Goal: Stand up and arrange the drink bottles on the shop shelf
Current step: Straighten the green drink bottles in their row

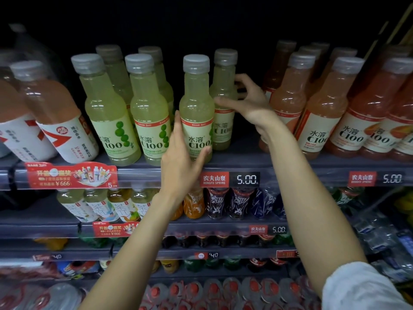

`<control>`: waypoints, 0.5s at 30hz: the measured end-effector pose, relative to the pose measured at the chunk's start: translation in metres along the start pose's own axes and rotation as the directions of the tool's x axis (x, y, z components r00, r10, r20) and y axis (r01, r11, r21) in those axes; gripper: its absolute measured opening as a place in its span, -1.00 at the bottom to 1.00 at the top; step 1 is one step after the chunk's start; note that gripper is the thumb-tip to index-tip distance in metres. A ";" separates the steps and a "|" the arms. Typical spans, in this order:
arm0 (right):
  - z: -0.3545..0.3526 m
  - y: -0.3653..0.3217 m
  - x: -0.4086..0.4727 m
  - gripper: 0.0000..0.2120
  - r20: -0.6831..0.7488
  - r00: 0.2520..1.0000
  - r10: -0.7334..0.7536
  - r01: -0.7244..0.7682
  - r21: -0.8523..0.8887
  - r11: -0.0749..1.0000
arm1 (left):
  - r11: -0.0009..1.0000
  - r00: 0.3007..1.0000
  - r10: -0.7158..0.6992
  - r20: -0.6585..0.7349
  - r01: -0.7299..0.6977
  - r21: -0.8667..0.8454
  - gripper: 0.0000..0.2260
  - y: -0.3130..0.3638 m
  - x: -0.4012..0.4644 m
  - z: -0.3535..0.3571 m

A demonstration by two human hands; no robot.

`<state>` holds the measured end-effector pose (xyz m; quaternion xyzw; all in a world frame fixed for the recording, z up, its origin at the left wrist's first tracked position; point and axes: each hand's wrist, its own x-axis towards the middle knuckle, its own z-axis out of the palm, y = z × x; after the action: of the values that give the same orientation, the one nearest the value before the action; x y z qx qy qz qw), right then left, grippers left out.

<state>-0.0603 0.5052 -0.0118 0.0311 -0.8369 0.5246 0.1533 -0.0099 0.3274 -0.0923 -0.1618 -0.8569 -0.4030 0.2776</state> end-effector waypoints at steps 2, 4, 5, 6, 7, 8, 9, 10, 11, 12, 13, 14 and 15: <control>0.007 -0.005 0.006 -0.41 -0.040 0.999 0.021 -0.021 -0.016 1.000 | 1.000 1.000 0.000 -0.004 0.000 -0.001 -0.17 0.000 0.000 0.000; 0.013 -0.008 0.009 -0.46 -0.040 0.999 0.020 -0.022 -0.048 0.999 | 1.000 1.000 0.005 -0.007 -0.005 0.008 -0.17 -0.001 -0.001 0.000; 0.015 -0.009 0.010 -0.51 -0.020 0.999 0.029 -0.029 -0.024 0.999 | 1.000 1.000 0.008 -0.009 -0.008 0.012 -0.17 -0.001 -0.001 0.000; 0.016 -0.011 0.010 -0.58 0.006 0.999 0.045 -0.046 0.033 0.998 | 1.000 1.000 0.009 -0.010 -0.008 0.016 -0.17 -0.001 -0.001 0.000; 0.017 -0.013 0.009 -0.65 0.034 0.997 0.062 -0.065 0.096 0.993 | 1.000 1.000 0.010 -0.011 -0.009 0.019 -0.18 -0.001 -0.001 0.001; 0.018 -0.015 0.011 -0.70 0.048 0.997 0.066 -0.072 0.136 0.988 | 1.000 1.000 0.012 -0.013 -0.012 0.020 -0.18 0.000 -0.001 0.001; 0.020 -0.016 0.012 -0.74 0.049 0.997 0.064 -0.071 0.153 0.986 | 1.000 1.000 0.015 -0.013 -0.014 0.020 -0.18 0.000 -0.002 0.001; 0.022 -0.016 0.014 -0.75 0.050 0.997 0.060 -0.068 0.167 0.984 | 1.000 1.000 0.014 -0.014 -0.014 0.021 -0.18 0.001 -0.002 0.000; 0.025 -0.018 0.015 -0.75 0.057 0.997 0.057 -0.067 0.177 0.982 | 1.000 1.000 0.010 -0.015 -0.010 0.022 -0.18 0.001 -0.002 0.000; 0.027 -0.018 0.016 -0.75 0.063 0.997 0.054 -0.065 0.186 0.980 | 1.000 1.000 0.007 -0.015 -0.007 0.021 -0.18 0.002 -0.002 0.000; 0.029 -0.019 0.017 -0.75 0.073 0.996 0.051 -0.064 0.194 0.979 | 1.000 1.000 0.005 -0.015 -0.004 0.022 -0.18 0.003 -0.002 0.000; 0.030 -0.019 0.018 -0.75 0.083 0.995 0.048 -0.063 0.197 0.978 | 1.000 1.000 0.001 -0.015 -0.001 0.023 -0.18 0.003 -0.002 0.000; 0.030 -0.019 0.018 -0.75 0.087 0.995 0.045 -0.062 0.195 0.979 | 1.000 1.000 0.000 -0.011 0.000 0.024 -0.18 0.003 -0.002 0.000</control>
<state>-0.0798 0.4717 -0.0021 0.0453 -0.7870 0.6071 0.1006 -0.0065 0.3292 -0.0913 -0.1563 -0.8601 -0.3936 0.2843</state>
